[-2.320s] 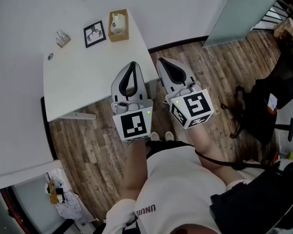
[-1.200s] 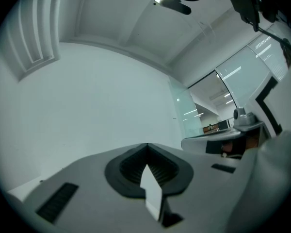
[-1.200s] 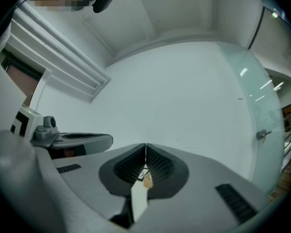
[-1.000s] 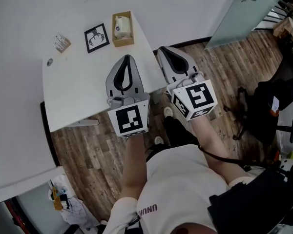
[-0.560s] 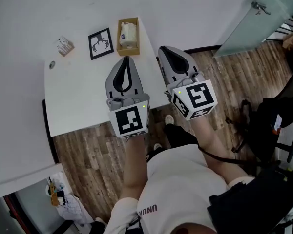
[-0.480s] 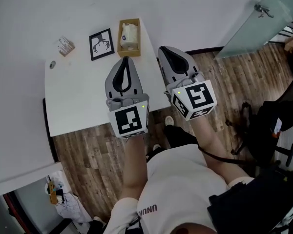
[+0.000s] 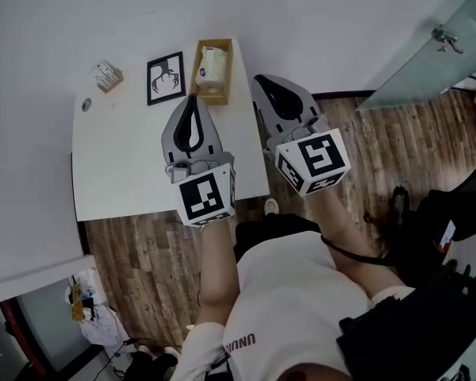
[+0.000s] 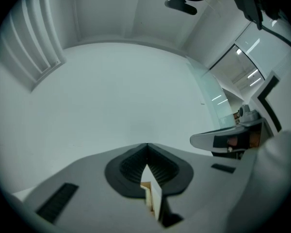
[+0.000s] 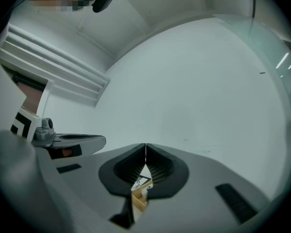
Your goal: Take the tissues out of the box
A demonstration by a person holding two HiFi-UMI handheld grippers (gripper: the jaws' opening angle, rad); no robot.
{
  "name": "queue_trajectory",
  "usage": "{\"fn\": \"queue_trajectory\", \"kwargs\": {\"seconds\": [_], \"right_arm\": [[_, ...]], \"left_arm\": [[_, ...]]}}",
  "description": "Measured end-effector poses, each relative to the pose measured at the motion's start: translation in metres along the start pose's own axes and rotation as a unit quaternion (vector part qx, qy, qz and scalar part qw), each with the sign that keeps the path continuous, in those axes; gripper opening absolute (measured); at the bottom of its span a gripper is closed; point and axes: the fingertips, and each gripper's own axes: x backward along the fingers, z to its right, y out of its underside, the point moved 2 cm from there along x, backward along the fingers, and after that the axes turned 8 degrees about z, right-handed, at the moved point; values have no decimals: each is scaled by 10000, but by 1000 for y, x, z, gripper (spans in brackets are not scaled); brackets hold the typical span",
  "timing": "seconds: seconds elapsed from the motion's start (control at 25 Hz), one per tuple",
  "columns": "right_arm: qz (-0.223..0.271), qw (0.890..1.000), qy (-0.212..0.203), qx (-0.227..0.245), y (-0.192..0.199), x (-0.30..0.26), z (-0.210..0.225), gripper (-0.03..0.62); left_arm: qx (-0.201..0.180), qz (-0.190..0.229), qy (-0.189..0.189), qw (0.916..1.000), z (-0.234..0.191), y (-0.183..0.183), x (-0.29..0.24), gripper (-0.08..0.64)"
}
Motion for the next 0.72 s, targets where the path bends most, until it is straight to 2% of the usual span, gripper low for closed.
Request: {"fn": "queue_trajectory", "kwargs": {"seconds": [0.28, 0.72], "right_arm": [[-14, 9998, -158, -88, 6, -11, 12, 20], [-59, 9995, -248, -174, 14, -32, 23, 20]], "left_arm": [[-53, -87, -176, 9998, 1, 9, -11, 12], [-124, -220, -171, 9995, -1, 19, -31, 12]]}}
